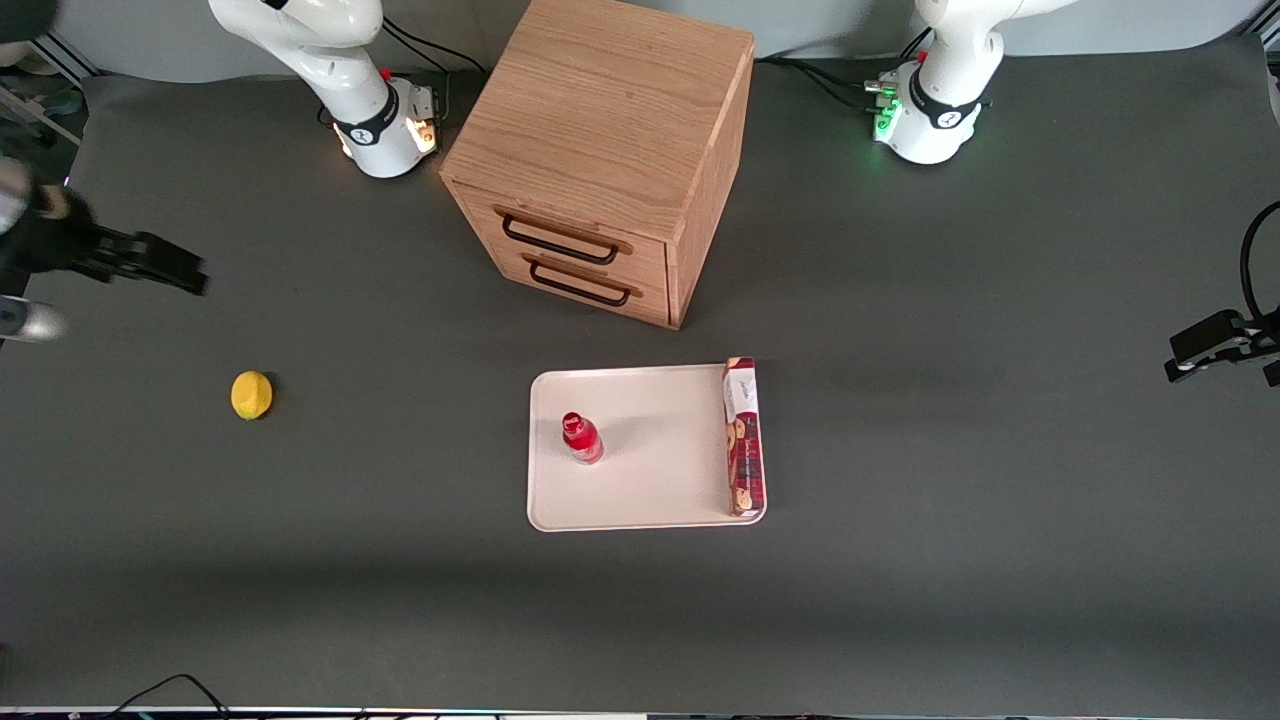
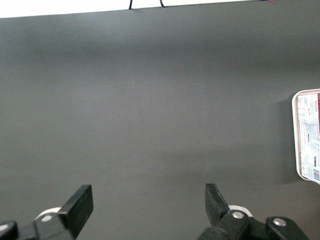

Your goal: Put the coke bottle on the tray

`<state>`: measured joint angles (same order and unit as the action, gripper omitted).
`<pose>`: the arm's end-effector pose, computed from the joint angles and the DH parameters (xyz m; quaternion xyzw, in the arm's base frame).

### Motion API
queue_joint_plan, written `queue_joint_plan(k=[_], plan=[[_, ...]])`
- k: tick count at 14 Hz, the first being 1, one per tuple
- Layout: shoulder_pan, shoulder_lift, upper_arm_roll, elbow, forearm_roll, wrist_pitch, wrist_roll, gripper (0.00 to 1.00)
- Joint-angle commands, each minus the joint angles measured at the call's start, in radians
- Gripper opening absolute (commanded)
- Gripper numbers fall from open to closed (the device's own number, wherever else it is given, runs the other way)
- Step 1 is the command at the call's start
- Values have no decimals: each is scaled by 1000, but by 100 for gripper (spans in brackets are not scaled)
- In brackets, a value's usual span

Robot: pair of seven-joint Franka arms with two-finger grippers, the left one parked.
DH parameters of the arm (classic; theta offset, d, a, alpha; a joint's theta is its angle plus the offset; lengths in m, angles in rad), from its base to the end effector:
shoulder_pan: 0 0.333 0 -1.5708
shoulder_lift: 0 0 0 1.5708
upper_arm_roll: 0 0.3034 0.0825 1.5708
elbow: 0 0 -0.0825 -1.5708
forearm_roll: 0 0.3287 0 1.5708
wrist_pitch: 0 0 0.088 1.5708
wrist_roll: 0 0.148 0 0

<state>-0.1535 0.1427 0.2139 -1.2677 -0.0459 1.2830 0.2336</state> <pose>0.5038 0.0137 0.5990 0.9938 -0.0916 -0.0604 0.0163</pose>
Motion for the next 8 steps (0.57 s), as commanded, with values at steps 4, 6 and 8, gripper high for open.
queue_joint_plan(k=[4, 6, 8], plan=[[18, -304, -64, -510, 43, 297, -45, 100], [18, -273, -64, -455, 43, 295, -31, 100], [19, -255, -64, -424, 44, 282, -20, 100]])
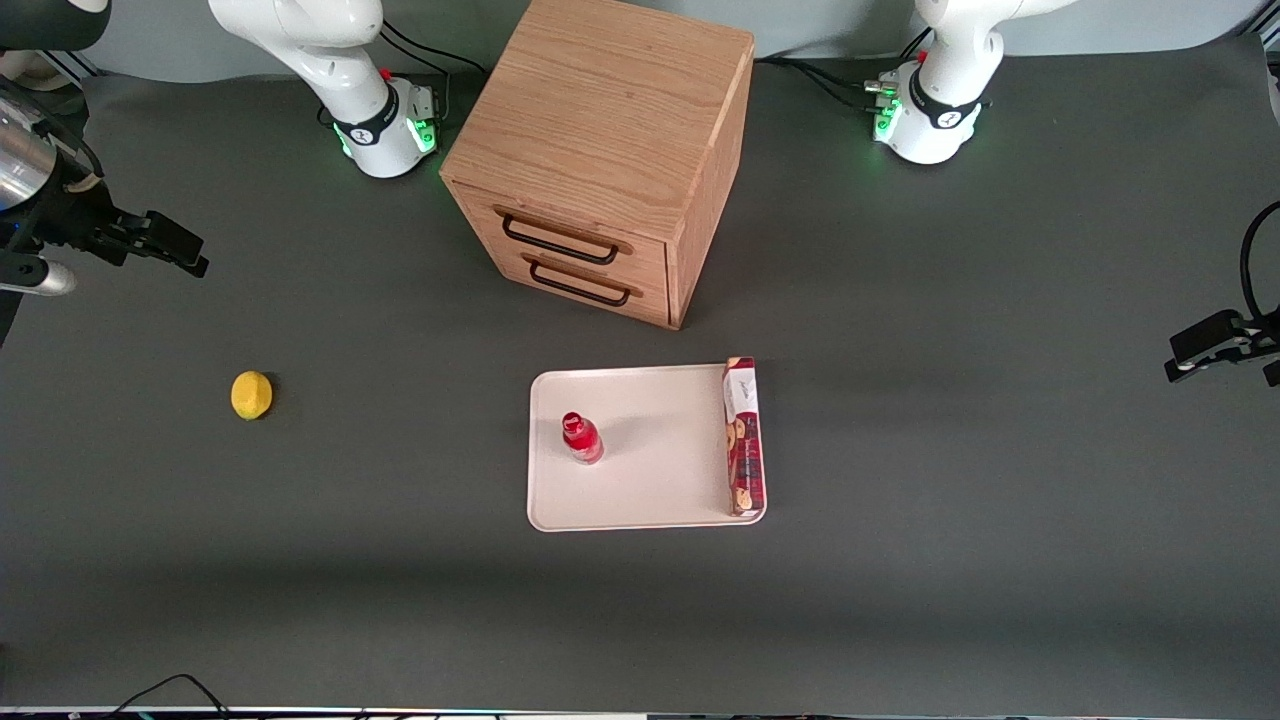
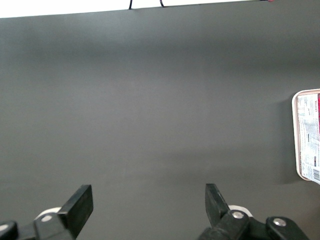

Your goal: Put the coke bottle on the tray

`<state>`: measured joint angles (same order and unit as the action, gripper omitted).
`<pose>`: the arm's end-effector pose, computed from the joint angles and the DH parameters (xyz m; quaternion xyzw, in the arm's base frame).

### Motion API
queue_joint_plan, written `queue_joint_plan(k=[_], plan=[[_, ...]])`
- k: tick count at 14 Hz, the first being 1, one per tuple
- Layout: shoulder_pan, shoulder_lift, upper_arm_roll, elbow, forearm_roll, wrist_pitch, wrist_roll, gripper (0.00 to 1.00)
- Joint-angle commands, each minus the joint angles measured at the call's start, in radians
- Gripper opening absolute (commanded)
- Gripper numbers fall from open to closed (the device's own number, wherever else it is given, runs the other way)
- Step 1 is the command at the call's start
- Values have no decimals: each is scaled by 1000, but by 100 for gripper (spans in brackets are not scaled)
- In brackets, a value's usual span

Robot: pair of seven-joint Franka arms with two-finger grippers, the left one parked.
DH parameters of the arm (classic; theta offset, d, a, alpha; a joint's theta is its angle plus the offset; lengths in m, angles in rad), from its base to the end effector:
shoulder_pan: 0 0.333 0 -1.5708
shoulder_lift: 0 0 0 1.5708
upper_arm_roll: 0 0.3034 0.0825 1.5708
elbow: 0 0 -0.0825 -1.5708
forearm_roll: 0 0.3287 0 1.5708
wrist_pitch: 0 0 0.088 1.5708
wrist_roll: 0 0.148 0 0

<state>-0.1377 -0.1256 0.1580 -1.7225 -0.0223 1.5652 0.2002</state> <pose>0.4581 0.0100 0.5669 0.9955 -0.0904 -0.0142 0.0227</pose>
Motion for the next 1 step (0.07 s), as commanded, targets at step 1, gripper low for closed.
queue_joint_plan(k=[1], plan=[[4, 20, -9, 43, 21, -13, 13, 100]])
